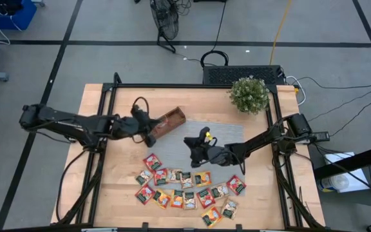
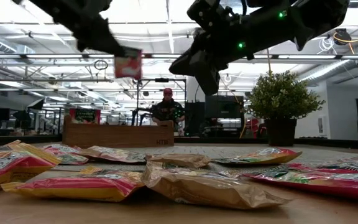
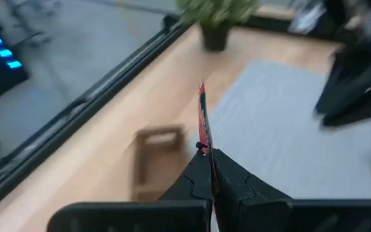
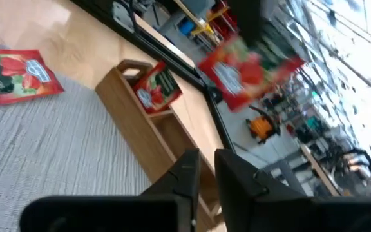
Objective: Pick & Place Tea
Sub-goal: Put the red tea bag into the left section of the wooden organizer
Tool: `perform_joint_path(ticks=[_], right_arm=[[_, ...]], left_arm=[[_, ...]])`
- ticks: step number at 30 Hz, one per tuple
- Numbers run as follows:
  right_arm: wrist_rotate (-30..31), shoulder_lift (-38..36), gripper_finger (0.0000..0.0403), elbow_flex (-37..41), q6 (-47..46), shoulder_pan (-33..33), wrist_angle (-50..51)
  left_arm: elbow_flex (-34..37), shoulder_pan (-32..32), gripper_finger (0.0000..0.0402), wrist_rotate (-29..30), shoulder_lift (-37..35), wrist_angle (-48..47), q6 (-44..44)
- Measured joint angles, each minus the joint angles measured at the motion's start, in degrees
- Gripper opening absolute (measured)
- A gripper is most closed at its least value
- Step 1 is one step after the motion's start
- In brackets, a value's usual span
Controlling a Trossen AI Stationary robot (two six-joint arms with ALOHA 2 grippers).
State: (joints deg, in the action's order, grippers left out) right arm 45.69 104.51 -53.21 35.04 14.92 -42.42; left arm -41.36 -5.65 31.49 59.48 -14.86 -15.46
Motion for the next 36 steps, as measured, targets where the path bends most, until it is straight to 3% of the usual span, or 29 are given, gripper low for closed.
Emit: perform_joint_path(ticks=[12,22,36], right_arm=[[0.8,0.0,0.0048,0.0,-0.5,0.0,0.7],[0.8,0.0,0.0048,0.0,-0.4,0.0,0.7],[0.7,0.0,0.0048,0.0,-0.3,0.1,0.7]], left_arm=[[0.4,-8.5,0.0001,10.9,-0.2,-14.7,-12.3],[8.5,-10.0,0.0000,11.6,-0.3,-12.5,-18.8],[13.3,-10.0,0.0000,13.5,-0.3,-12.1,-23.7]])
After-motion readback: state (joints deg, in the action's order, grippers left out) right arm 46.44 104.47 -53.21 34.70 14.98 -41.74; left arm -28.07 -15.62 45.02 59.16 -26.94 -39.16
